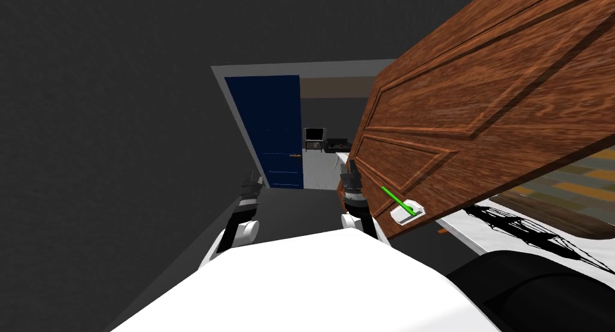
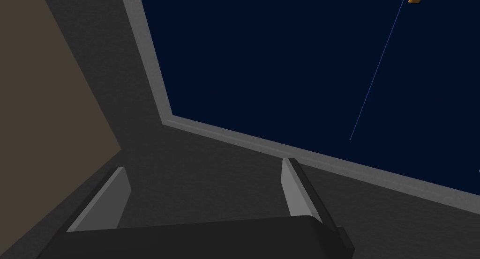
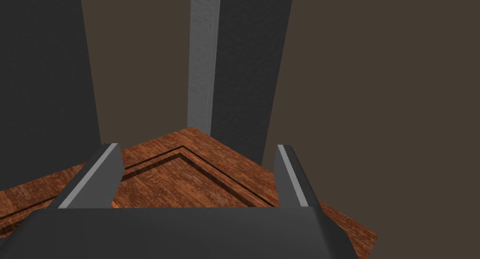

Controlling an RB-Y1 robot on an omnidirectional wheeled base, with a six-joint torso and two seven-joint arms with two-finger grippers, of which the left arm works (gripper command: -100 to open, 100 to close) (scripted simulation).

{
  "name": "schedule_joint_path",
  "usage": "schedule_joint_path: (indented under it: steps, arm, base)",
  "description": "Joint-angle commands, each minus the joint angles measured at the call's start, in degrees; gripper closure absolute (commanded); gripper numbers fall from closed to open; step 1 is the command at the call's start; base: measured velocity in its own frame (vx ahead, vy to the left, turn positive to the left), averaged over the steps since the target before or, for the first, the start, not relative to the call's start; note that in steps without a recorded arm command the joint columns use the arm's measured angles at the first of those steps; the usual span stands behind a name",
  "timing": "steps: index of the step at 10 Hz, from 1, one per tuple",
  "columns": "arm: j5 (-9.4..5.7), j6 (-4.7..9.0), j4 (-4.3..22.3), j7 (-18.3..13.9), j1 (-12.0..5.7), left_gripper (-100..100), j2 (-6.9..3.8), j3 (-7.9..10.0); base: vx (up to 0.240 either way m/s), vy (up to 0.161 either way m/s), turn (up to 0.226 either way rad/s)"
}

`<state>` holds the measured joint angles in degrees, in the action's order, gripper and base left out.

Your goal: Pull the door open

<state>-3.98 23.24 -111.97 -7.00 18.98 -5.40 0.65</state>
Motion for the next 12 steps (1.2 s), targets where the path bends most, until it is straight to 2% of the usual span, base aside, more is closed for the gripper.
schedule_joint_path:
  steps: [1, 12]
  arm:
    - [-0.12, -0.57, 2.9, -0.3, -1.39, -100, -0.94, 0.01]
    - [-0.67, -1.79, 17.8, -1.6, -8.76, -100, -4.78, 0.33]
  base:
    - [0.120, -0.039, -0.142]
    - [0.112, -0.031, -0.067]
